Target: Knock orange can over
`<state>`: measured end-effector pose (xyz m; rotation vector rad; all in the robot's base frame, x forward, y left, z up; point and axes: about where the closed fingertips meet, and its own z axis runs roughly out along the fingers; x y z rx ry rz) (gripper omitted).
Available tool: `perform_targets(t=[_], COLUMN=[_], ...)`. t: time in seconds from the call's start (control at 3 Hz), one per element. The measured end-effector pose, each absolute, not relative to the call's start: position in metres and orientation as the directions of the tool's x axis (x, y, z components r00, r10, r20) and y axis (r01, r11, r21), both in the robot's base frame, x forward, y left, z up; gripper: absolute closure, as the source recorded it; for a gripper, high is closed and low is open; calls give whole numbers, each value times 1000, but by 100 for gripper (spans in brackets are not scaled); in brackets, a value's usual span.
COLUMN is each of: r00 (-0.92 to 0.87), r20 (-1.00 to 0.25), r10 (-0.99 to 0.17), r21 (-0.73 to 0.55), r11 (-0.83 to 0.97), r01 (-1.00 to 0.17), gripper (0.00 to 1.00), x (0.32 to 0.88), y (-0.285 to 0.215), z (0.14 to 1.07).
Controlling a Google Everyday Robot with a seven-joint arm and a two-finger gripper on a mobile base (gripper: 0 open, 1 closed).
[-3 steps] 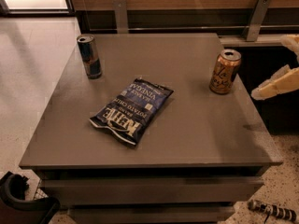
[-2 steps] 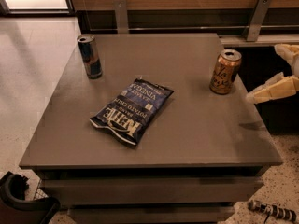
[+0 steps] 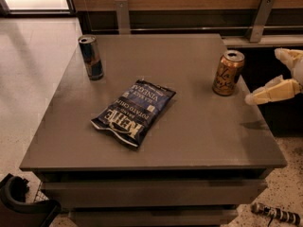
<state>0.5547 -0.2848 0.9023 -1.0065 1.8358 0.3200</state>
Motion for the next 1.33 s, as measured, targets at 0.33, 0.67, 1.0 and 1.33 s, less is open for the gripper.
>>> perform_targets(t=[0.33, 0.67, 1.0, 1.33], r00=[-158, -127, -108, -84], r20=[-882, -922, -938, -958], r10=[-443, -365, -328, -273], r21=[-180, -146, -135, -119], r11=[627, 635, 638, 649], r01=[-758, -759, -758, -752], gripper=[0, 0, 0, 0], x=[570, 589, 595, 597], y=[-277, -267, -264, -263], z=[894, 891, 892, 887])
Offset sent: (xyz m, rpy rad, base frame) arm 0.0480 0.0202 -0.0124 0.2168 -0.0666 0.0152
